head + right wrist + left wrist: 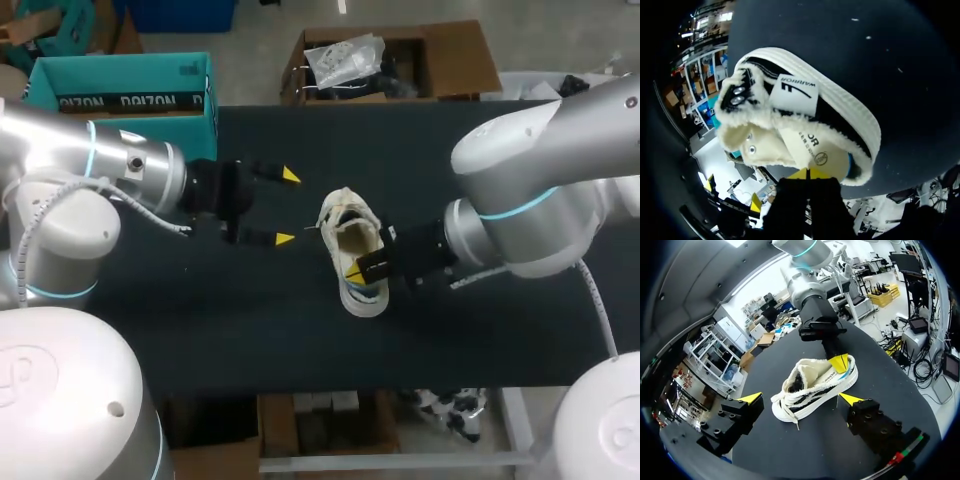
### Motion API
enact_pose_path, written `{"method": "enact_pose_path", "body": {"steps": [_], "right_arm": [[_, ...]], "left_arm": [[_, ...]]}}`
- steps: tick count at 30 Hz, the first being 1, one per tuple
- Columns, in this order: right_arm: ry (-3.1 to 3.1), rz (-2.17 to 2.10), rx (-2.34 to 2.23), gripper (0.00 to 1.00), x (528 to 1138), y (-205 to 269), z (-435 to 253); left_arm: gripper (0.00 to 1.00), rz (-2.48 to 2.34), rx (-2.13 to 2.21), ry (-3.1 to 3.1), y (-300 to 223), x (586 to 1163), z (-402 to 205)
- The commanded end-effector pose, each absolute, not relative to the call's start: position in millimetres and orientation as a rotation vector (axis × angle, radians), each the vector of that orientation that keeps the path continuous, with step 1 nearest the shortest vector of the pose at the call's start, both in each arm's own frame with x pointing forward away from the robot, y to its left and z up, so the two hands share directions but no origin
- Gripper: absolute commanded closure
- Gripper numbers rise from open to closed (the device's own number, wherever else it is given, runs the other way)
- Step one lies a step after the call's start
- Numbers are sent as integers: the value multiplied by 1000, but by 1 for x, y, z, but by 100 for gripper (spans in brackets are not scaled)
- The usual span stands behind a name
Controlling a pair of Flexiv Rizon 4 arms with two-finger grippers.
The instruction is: Open the shoe tongue, take the insole out of the shoe, put the insole back into the shoe, and pack the shoe into the shoebox
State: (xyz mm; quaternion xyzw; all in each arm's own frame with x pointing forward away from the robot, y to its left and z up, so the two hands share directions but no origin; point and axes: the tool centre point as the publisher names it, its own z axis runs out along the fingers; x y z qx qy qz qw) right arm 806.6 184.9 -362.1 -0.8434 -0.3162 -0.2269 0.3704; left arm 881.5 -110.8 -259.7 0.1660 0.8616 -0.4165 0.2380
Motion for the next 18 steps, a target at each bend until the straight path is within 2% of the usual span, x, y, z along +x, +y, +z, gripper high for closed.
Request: {"method": "enact_pose_path", "body": {"steps": [1,12,18], "right_arm": [[-834,-494,-2241,100,808,189,-369],[-807,-465,-2275,100,816,174,-390],[-809,-558,-2256,100,809,171,-365]], "left_arm": [[0,-1133,442,2356,-107,878,-257],[0,-1105,422,2354,-102,876,-253],[0,-1093,426,2346,-102,874,-249]]}}
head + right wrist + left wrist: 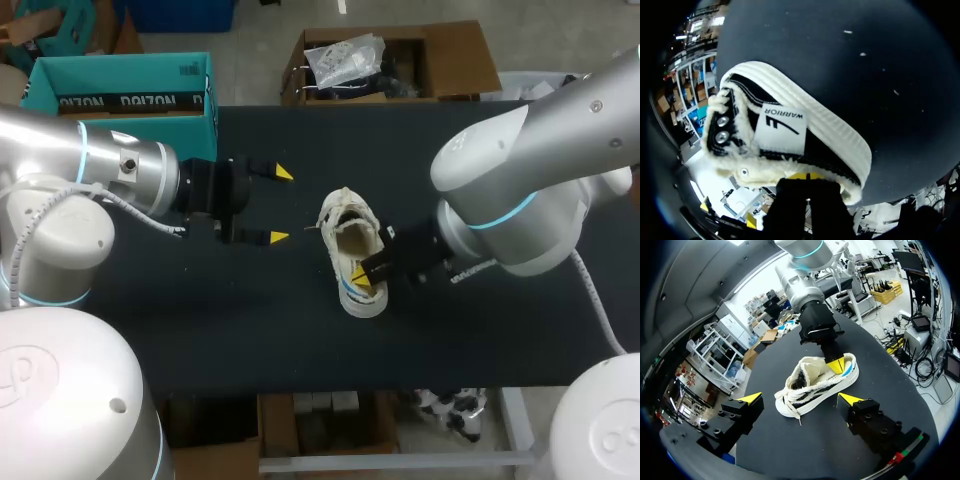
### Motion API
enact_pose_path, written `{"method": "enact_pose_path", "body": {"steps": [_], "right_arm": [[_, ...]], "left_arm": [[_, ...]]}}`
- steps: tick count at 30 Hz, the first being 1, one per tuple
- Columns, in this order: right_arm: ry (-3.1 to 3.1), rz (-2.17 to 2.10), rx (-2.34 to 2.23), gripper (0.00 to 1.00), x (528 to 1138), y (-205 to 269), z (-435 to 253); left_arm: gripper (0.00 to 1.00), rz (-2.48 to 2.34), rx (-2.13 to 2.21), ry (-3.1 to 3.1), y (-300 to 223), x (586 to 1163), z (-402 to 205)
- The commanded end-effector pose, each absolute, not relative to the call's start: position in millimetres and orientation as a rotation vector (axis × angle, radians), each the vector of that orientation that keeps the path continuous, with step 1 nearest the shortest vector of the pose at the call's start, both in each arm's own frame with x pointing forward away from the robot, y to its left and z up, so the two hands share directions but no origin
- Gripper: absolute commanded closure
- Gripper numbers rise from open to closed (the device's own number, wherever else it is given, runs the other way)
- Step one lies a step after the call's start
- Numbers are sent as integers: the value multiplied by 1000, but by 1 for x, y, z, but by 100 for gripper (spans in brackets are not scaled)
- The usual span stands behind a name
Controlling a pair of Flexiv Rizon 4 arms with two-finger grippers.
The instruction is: Open the shoe tongue, take the insole out of the shoe, put the insole back into the shoe, and pack the shoe into the shoebox
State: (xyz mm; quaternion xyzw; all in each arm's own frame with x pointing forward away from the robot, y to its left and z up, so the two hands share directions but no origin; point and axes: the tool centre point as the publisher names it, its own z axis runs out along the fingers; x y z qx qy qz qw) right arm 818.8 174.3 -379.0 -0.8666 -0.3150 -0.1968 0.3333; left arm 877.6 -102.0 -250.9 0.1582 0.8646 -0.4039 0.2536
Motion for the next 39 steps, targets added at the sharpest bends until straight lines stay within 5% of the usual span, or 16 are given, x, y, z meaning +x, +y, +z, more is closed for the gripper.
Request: {"method": "enact_pose_path", "body": {"steps": [1,5,39], "right_arm": [[-801,-562,-2257,100,808,171,-363],[-775,-582,-2253,73,802,174,-354],[-493,-660,-2263,71,781,186,-368]], "left_arm": [[0,-1092,428,2345,-103,873,-249],[0,-1092,429,2344,-105,873,-251],[0,-1124,475,2330,-107,870,-262]]}}
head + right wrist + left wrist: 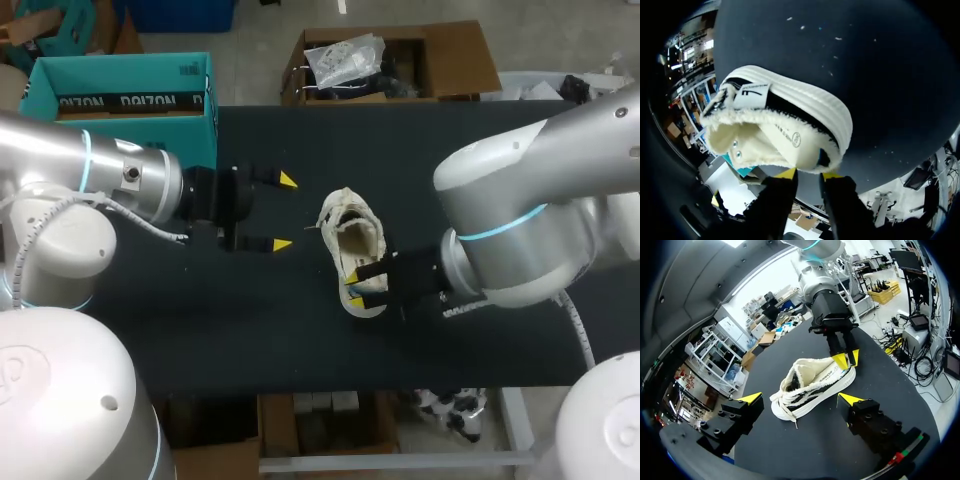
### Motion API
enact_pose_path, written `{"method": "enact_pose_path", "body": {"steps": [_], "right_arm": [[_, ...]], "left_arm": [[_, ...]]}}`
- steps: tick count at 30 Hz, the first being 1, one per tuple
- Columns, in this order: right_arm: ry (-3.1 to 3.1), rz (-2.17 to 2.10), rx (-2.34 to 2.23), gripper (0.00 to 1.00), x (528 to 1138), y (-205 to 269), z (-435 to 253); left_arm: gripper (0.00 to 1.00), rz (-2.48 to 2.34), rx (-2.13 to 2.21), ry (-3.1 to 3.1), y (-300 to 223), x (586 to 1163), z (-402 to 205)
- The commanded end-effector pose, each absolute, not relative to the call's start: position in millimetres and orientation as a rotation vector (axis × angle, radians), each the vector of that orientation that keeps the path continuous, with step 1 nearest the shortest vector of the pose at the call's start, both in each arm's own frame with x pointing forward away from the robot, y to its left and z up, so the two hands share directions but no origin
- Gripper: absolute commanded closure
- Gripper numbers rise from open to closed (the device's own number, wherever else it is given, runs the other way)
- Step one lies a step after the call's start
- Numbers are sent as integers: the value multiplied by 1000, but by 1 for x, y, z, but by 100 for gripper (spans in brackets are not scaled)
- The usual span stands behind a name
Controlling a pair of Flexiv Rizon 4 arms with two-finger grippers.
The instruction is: Open the shoe tongue, take the insole out of the shoe, put the insole back into the shoe, and pack the shoe into the shoebox
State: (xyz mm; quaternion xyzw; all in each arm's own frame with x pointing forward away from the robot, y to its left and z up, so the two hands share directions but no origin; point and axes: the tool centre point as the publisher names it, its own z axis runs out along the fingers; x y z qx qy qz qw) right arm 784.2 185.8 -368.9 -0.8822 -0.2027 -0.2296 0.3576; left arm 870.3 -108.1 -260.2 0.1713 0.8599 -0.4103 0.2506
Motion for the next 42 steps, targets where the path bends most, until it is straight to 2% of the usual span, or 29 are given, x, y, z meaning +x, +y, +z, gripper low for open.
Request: {"method": "enact_pose_path", "body": {"steps": [1,9,15,25,26,27,28,42], "right_arm": [[-493,-663,-2263,71,782,186,-367],[-492,-595,-2258,76,792,189,-379],[-523,-653,-2262,86,797,187,-362],[-591,-690,-2264,85,800,188,-340],[-589,-682,-2272,87,801,187,-343],[-588,-678,-2271,98,804,186,-346],[-587,-677,-2267,100,806,185,-349],[-619,-620,-2265,100,822,186,-393]], "left_arm": [[0,-1123,478,2329,-107,870,-263],[0,-1126,472,2324,-104,872,-264],[0,-1123,463,2323,-102,874,-264],[0,-1117,452,2321,-100,877,-265],[0,-1117,451,2321,-100,878,-265],[0,-1117,449,2322,-100,878,-266],[0,-1117,448,2322,-100,878,-266],[0,-1071,409,2327,-91,884,-257]]}}
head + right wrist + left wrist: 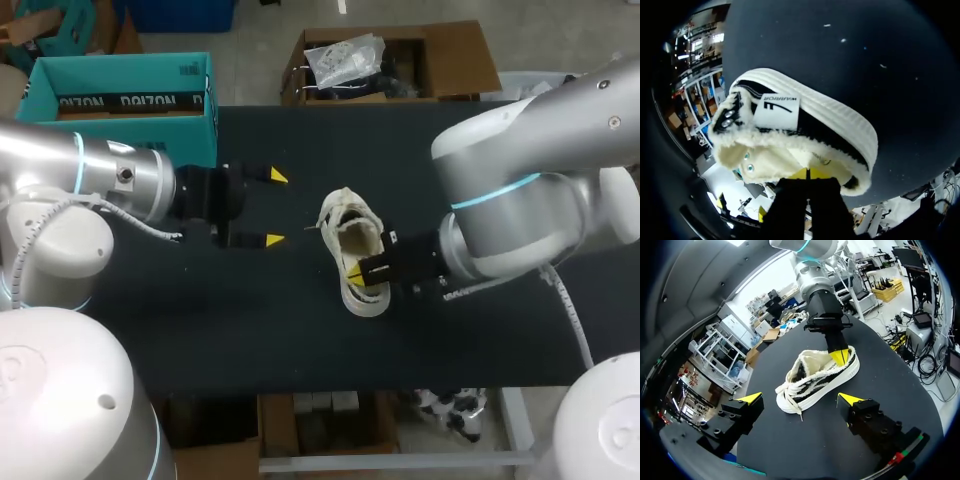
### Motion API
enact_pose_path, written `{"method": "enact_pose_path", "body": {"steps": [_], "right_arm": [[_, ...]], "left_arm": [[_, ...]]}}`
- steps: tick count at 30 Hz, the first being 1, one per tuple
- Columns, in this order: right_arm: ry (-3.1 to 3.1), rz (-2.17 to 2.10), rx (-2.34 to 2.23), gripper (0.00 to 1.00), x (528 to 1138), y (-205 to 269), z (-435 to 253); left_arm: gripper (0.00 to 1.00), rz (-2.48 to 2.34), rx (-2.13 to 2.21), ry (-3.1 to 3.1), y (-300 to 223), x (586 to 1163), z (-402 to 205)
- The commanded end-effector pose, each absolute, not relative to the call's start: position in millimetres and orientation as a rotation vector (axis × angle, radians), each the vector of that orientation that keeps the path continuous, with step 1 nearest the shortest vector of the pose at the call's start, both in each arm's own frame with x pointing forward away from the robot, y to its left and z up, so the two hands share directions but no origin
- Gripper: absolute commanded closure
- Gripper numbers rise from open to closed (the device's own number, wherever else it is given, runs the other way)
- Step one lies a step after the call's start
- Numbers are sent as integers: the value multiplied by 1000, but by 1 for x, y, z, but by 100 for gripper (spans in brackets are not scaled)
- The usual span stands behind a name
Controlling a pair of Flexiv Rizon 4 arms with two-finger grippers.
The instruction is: Open the shoe tongue, take the insole out of the shoe, put the insole back into the shoe, and pack the shoe into the shoebox
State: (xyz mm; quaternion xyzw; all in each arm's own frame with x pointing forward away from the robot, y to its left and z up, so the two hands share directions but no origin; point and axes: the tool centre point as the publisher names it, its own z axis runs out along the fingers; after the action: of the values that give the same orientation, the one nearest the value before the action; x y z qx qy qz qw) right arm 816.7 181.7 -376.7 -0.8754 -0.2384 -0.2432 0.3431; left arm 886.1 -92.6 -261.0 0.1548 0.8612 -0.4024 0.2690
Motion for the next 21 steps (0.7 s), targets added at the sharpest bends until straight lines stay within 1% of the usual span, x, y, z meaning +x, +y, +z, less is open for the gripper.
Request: {"method": "enact_pose_path", "body": {"steps": [1,7,13,15,16,21], "right_arm": [[-618,-618,-2269,100,821,185,-396],[-620,-595,-2280,100,821,180,-407],[-691,-623,-2301,100,819,169,-394],[-721,-641,-2307,100,816,165,-387],[-741,-651,-2312,100,815,162,-383],[-865,-725,-2297,100,803,149,-354]], "left_arm": [[0,-1066,405,2329,-90,884,-256],[0,-1029,258,2459,-91,886,-251],[0,-1107,38,2666,-86,887,-254],[0,-1039,29,2692,-82,885,-255],[0,-913,78,2671,-80,884,-254],[0,-913,78,2671,-80,884,-254]]}}
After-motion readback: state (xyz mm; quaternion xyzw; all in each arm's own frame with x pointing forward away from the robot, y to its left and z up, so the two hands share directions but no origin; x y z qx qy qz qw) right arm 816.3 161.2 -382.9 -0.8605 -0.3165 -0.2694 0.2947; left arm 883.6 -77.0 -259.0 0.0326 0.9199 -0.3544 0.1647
